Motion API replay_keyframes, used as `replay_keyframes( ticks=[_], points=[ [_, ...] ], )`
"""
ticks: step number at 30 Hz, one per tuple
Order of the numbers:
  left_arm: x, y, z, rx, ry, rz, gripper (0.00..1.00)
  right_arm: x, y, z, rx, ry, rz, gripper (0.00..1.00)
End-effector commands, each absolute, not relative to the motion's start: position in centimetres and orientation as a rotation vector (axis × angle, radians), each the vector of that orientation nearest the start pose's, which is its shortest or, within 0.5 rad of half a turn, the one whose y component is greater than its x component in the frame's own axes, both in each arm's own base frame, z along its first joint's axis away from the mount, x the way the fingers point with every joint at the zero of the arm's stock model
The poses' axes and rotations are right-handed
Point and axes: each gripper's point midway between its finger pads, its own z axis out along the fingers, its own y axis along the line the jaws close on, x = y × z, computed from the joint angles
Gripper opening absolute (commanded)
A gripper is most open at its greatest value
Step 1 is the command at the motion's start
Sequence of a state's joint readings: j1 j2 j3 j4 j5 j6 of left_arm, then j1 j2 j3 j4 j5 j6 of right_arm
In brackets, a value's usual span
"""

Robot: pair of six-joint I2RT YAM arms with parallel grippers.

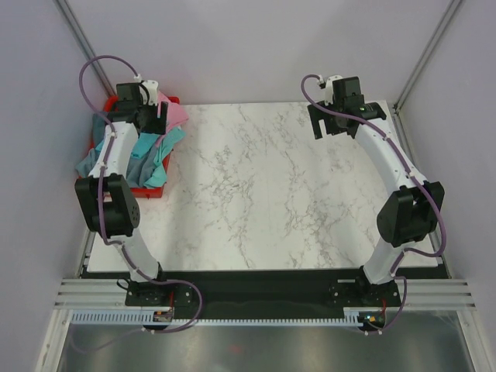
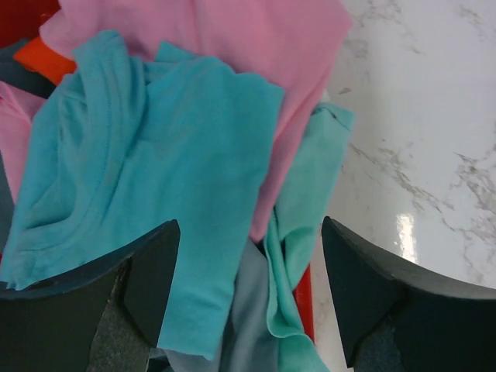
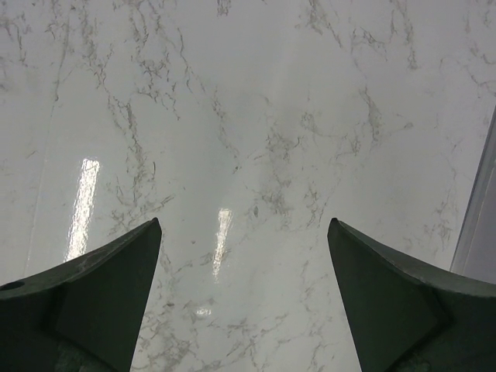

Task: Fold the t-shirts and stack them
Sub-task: Grab the tshirt from the pile

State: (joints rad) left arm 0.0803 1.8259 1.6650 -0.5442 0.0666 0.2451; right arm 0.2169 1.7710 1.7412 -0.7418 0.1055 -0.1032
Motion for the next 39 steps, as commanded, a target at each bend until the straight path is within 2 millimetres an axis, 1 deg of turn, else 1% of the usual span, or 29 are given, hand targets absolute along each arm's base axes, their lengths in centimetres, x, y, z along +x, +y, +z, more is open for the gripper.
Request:
replay_keyframes(
  ticks=[1,2,3,7,9,11,12,13,16,18,19,21,22,23,24,25,26,28,29,30,31,32,33,34,35,36,37,38,39],
  points=[
    [51.0,5.9,20.6,0.206,2.273,0.217,0.81,46.0,8.4,24.3,-0.347,2.257,-0.037,0.98],
    [50.9,6.1,19.7,0.202,2.296,0.235,0.8,45.9,8.5,24.3,-0.345,2.256,-0.03,0.98],
    [50.9,6.2,19.5,0.201,2.305,0.239,0.79,45.9,8.7,24.4,-0.343,2.255,-0.007,0.98],
    [50.1,6.4,17.0,0.212,2.368,0.247,0.77,45.9,9.5,24.0,-0.346,2.263,0.042,0.98],
    [49.9,7.1,16.3,0.195,2.389,0.289,0.75,46.1,9.6,23.8,-0.35,2.267,0.041,0.98],
    [49.7,7.9,15.9,0.177,2.404,0.314,0.7,46.1,9.5,23.8,-0.352,2.266,0.035,0.98],
    [49.6,8.3,15.3,0.167,2.417,0.322,0.7,46.1,9.5,23.7,-0.354,2.267,0.035,0.98],
    [49.6,8.6,15.2,0.155,2.419,0.323,0.7,46.1,9.5,23.7,-0.353,2.268,0.037,0.98],
    [49.2,10.3,14.4,0.104,2.447,0.391,0.69,46.2,9.8,23.4,-0.359,2.275,0.053,0.98],
    [49.0,10.6,13.8,0.108,2.462,0.399,0.69,46.2,9.9,23.6,-0.355,2.271,0.059,0.98],
    [48.8,10.7,13.0,0.121,2.482,0.406,0.69,46.3,9.9,23.5,-0.356,2.272,0.061,0.98],
    [48.7,10.9,12.6,0.134,2.494,0.418,0.61,46.3,9.9,23.7,-0.356,2.268,0.063,0.98],
    [48.6,10.8,12.2,0.141,2.504,0.417,0.55,46.3,9.9,23.7,-0.36,2.267,0.062,0.98],
    [48.6,10.8,12.2,0.139,2.503,0.417,0.3,46.3,9.8,23.7,-0.355,2.268,0.06,0.98],
    [48.5,10.9,12.3,0.132,2.502,0.415,0.2,46.3,9.9,23.8,-0.354,2.266,0.06,0.98],
    [48.5,10.6,12.4,0.128,2.497,0.399,0.06,46.3,9.8,23.8,-0.349,2.266,0.061,0.98],
    [48.4,10.5,13.2,0.117,2.48,0.391,0.02,46.3,9.9,23.8,-0.35,2.266,0.062,0.98],
    [48.4,10.1,14.3,0.089,2.454,0.36,0.02,46.1,9.9,23.7,-0.351,2.269,0.061,0.98],
    [48.4,9.4,16.2,0.091,2.41,0.316,0.02,46.0,9.9,23.8,-0.352,2.265,0.058,0.98],
    [48.4,8.7,17.4,0.087,2.383,0.283,0.02,46.0,9.7,23.8,-0.355,2.266,0.051,0.98],
    [48.4,7.4,18.9,0.085,2.343,0.216,0.02,45.9,9.7,24.0,-0.356,2.261,0.048,0.98],
    [48.2,6.3,21.9,0.097,2.273,0.175,0.02,45.8,9.6,24.0,-0.355,2.26,0.045,0.98],
    [47.9,5.2,22.8,0.138,2.254,0.133,0.02,45.9,9.4,24.1,-0.355,2.256,0.034,0.98],
    [47.5,3.5,23.0,0.187,2.255,0.07,0.02,45.9,9.3,24.4,-0.352,2.25,0.025,0.98],
    [47.1,1.1,23.5,0.245,2.247,0.01,0.02,45.9,9.1,24.6,-0.347,2.245,0.016,0.98],
    [45.9,-0.4,25.0,0.286,2.207,-0.051,0.02,46.0,8.8,24.9,-0.337,2.236,-0.004,0.98],
    [45.3,-2.6,25.9,0.339,2.167,-0.163,0.02,46.0,8.7,25.0,-0.34,2.229,-0.014,0.98],
    [44.8,-3.9,26.6,0.365,2.139,-0.206,0.02,46.1,8.6,25.1,-0.333,2.228,-0.022,0.98],
    [44.2,-5.9,27.4,0.411,2.107,-0.243,0.02,46.2,8.5,25.0,-0.332,2.23,-0.026,0.98]
  ],
)
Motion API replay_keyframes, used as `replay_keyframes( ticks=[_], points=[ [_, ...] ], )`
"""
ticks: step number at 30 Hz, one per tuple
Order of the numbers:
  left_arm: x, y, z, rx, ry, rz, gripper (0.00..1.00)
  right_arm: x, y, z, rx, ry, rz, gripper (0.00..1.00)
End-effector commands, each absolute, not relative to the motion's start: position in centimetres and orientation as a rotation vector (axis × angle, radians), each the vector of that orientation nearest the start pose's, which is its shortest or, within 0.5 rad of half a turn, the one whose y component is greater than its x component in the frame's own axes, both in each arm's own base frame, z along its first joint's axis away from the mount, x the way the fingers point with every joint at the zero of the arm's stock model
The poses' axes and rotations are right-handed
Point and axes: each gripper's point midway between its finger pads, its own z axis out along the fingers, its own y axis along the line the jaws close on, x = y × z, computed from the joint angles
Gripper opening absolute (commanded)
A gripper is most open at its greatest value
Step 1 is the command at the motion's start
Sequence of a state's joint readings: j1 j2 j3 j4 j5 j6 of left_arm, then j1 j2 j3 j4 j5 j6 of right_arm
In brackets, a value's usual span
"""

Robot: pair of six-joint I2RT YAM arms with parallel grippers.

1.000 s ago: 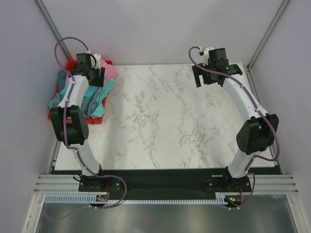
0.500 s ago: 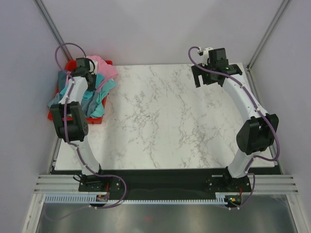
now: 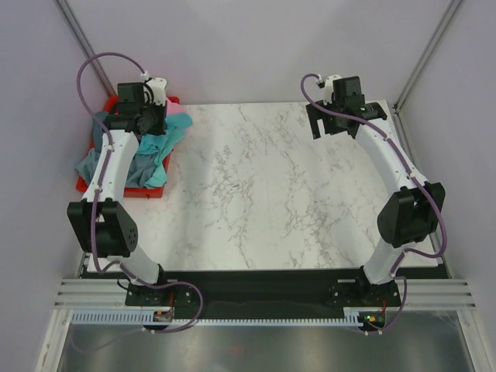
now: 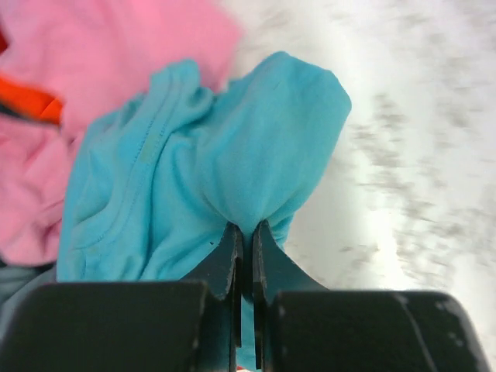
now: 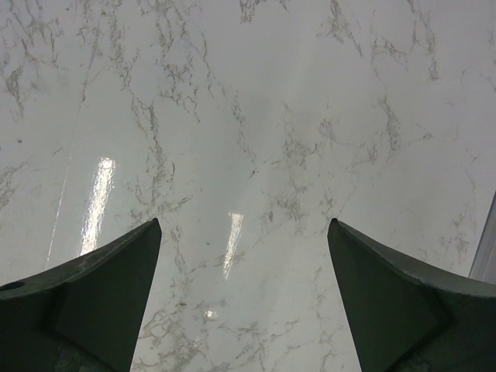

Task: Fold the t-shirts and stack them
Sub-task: Grab the tshirt from the pile, then move the tshirt to the center of the board, then flatten the tshirt out

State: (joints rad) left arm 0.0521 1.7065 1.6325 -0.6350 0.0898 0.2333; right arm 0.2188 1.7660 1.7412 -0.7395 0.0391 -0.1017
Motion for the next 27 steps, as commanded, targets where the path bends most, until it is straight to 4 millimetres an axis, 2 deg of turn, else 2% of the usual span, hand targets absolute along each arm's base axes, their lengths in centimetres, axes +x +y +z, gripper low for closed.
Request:
replay_keyframes(
  ticks=[1,4,6,7,8,9,10,12,13,15,16,17,18,19,20,22,23,24,26,27],
  points=[
    [44.0,-7.3,27.9,0.432,2.09,-0.283,0.02,46.3,8.6,24.9,-0.333,2.23,-0.024,0.98],
    [43.3,-11.4,29.1,0.512,2.049,-0.4,0.02,46.6,8.9,24.6,-0.327,2.237,-0.004,0.98],
    [43.2,-13.4,31.4,0.555,1.987,-0.461,0.02,46.7,9.1,25.1,-0.327,2.227,0.005,0.98],
    [43.0,-15.2,32.3,0.598,1.953,-0.527,0.02,46.9,9.2,25.3,-0.33,2.219,0.007,0.98],
    [42.9,-16.1,33.4,0.619,1.919,-0.559,0.02,46.9,9.2,25.3,-0.331,2.219,0.009,0.98],
    [42.9,-17.0,36.0,0.626,1.858,-0.582,0.02,46.9,9.2,25.7,-0.331,2.209,0.009,0.98],
    [42.9,-18.2,36.7,0.646,1.835,-0.619,0.02,47.0,9.3,26.0,-0.331,2.202,0.013,0.98],
    [43.0,-19.2,39.1,0.642,1.778,-0.64,0.02,47.1,9.4,26.5,-0.336,2.189,0.019,0.98],
    [43.0,-19.7,38.9,0.65,1.782,-0.656,0.33,47.1,9.3,26.7,-0.338,2.184,0.016,0.98],
    [43.2,-20.0,36.7,0.648,1.834,-0.684,0.87,47.1,9.2,27.0,-0.336,2.178,0.003,0.98],
    [43.1,-20.1,35.4,0.649,1.868,-0.698,0.99,47.1,9.1,27.0,-0.338,2.177,0.002,0.98],
    [42.6,-20.0,32.7,0.65,1.939,-0.718,0.99,47.0,9.2,27.0,-0.34,2.179,0.006,0.98],
    [42.0,-20.1,31.4,0.661,1.976,-0.742,1.0,46.9,9.3,27.1,-0.347,2.176,0.019,0.98],
    [41.2,-20.0,28.7,0.66,2.048,-0.762,1.0,46.8,9.6,26.9,-0.361,2.179,0.036,0.98],
    [40.3,-19.7,27.5,0.662,2.085,-0.767,1.0,46.6,9.9,26.8,-0.376,2.183,0.053,0.98],
    [39.3,-18.9,25.2,0.667,2.142,-0.732,1.0,46.1,12.3,26.3,-0.459,2.183,0.203,0.98],
    [38.5,-18.3,22.7,0.652,2.198,-0.71,1.0,45.9,13.1,25.9,-0.485,2.189,0.254,0.98],
    [38.4,-17.4,21.4,0.626,2.241,-0.649,1.0,45.6,15.0,24.6,-0.53,2.209,0.368,0.98],
    [37.5,-16.6,18.6,0.623,2.313,-0.616,1.0,45.1,17.1,23.0,-0.582,2.247,0.489,0.95],
    [37.5,-16.1,17.7,0.616,2.337,-0.583,0.99,44.9,18.9,20.6,-0.63,2.292,0.577,0.92]
  ],
)
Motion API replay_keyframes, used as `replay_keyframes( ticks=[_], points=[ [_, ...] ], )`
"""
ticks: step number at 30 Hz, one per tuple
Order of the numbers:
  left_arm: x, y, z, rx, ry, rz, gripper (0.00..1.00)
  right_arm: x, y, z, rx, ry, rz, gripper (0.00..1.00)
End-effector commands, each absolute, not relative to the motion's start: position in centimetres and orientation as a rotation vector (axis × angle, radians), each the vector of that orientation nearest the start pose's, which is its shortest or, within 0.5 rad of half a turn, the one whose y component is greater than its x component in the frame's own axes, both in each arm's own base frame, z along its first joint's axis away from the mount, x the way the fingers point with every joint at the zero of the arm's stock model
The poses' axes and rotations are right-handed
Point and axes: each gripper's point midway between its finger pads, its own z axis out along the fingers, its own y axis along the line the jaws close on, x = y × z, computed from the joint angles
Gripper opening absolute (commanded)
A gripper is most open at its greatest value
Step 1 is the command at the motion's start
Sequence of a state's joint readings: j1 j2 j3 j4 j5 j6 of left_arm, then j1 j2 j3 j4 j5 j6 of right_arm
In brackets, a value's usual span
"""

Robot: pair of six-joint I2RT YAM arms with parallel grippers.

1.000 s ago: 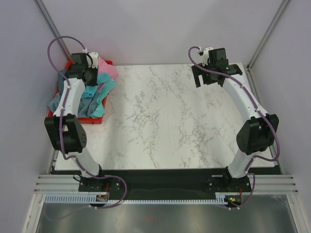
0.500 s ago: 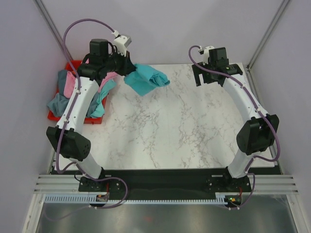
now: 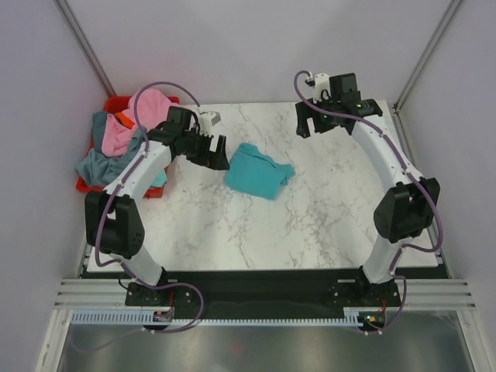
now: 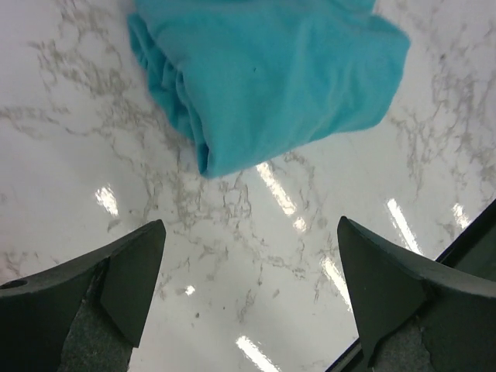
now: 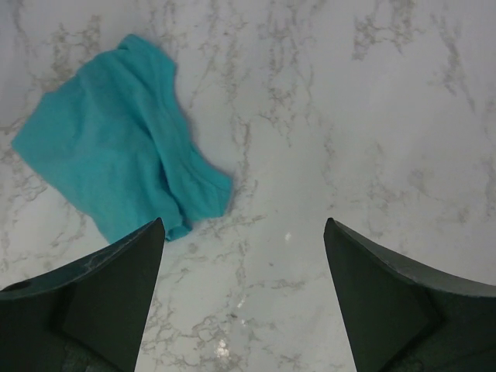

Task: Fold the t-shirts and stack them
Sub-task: Flatten the tshirt out

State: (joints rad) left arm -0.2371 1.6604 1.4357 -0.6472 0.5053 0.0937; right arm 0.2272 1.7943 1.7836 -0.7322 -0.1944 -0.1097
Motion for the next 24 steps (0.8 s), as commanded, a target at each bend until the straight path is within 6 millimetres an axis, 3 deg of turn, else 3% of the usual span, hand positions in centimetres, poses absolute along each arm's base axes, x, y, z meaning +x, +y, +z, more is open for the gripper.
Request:
replay_keyframes(
  ticks=[1,2,3,5,6,11,16,24],
  points=[
    [37.3,-15.8,16.9,0.612,2.361,-0.564,0.99,45.0,19.6,19.7,-0.643,2.309,0.6,0.92],
    [37.5,-15.6,16.3,0.609,2.377,-0.546,0.98,45.0,20.3,18.7,-0.659,2.329,0.618,0.91],
    [37.7,-15.1,15.5,0.601,2.4,-0.507,0.97,45.2,21.2,16.4,-0.68,2.371,0.637,0.91],
    [38.2,-14.6,15.1,0.597,2.411,-0.468,0.96,45.7,22.2,15.3,-0.703,2.383,0.661,0.9],
    [38.5,-14.4,14.7,0.593,2.419,-0.447,0.96,45.9,22.6,13.5,-0.707,2.417,0.671,0.89],
    [39.5,-14.3,14.8,0.584,2.412,-0.419,0.96,47.7,23.1,9.8,-0.71,2.467,0.677,0.84],
    [39.5,-14.2,14.5,0.585,2.426,-0.416,0.96,48.5,24.0,8.1,-0.723,2.479,0.698,0.72],
    [39.9,-14.5,13.6,0.572,2.449,-0.431,0.96,47.0,25.3,7.1,-0.784,2.491,0.769,0.67]
  ],
)
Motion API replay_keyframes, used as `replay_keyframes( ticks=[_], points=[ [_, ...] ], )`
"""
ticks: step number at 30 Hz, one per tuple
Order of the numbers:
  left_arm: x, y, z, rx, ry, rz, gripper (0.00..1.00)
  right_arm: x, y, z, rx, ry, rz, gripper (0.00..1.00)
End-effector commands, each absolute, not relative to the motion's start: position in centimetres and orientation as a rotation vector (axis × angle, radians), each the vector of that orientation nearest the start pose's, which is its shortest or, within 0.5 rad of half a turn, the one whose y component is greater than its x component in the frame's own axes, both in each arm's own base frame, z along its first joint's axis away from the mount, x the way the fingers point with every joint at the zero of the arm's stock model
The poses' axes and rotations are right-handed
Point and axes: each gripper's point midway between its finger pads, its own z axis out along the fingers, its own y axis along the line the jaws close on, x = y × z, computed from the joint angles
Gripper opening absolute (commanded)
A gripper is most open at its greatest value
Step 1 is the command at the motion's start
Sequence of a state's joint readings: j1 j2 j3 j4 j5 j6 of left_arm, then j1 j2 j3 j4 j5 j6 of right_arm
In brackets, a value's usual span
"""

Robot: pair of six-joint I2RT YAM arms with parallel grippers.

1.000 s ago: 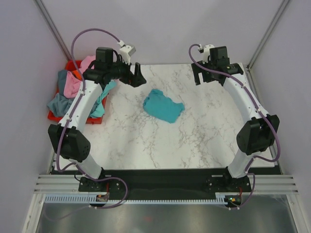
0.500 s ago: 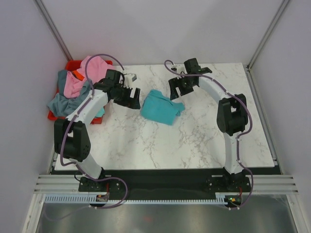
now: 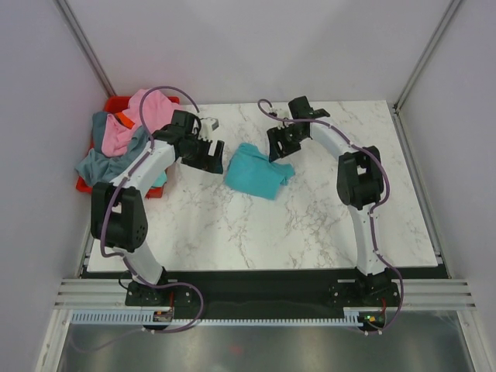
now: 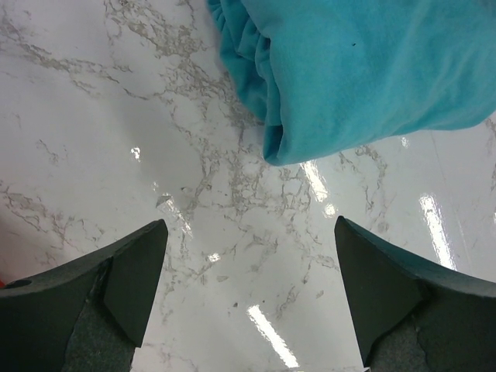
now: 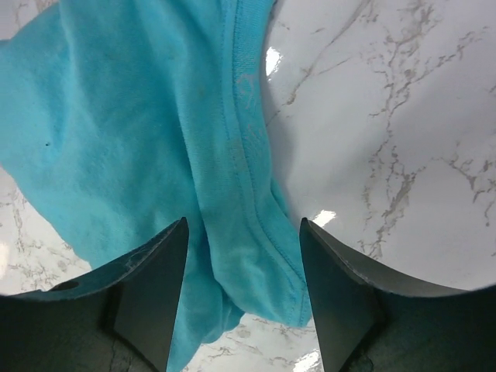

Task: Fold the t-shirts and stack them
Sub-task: Flatten the tshirt out

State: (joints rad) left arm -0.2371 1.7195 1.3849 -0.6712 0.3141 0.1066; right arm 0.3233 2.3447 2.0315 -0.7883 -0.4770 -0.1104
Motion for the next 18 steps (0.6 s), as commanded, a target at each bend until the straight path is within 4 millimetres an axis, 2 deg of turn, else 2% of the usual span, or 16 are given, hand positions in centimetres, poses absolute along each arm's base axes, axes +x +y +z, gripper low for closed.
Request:
replay_keyframes(
  ticks=[1,4,6,7,8,11,13,15,18],
  points=[
    [40.1,-14.6,13.5,0.569,2.45,-0.434,0.96,46.8,25.4,7.1,-0.791,2.496,0.783,0.68],
    [40.4,-14.6,13.5,0.562,2.452,-0.434,0.96,46.1,25.9,6.5,-0.832,2.502,0.812,0.69],
    [40.7,-14.7,13.6,0.562,2.448,-0.432,0.96,46.0,26.1,6.1,-0.847,2.503,0.815,0.53],
    [40.8,-14.6,13.7,0.56,2.445,-0.426,0.96,46.0,26.1,6.1,-0.852,2.502,0.814,0.41],
    [40.8,-14.5,13.7,0.557,2.446,-0.421,0.96,46.3,26.1,6.1,-0.855,2.497,0.801,0.18],
    [40.8,-14.4,13.7,0.557,2.446,-0.41,0.96,47.2,25.8,7.1,-0.854,2.471,0.747,0.0],
    [40.9,-14.3,13.8,0.557,2.438,-0.403,0.96,47.8,25.7,8.4,-0.867,2.44,0.71,0.0],
    [40.9,-14.1,13.8,0.557,2.438,-0.388,0.96,48.6,25.1,10.8,-0.885,2.378,0.634,0.0],
    [41.2,-13.9,14.3,0.547,2.421,-0.366,0.96,50.0,23.9,16.4,-0.918,2.243,0.486,0.0]
  ],
)
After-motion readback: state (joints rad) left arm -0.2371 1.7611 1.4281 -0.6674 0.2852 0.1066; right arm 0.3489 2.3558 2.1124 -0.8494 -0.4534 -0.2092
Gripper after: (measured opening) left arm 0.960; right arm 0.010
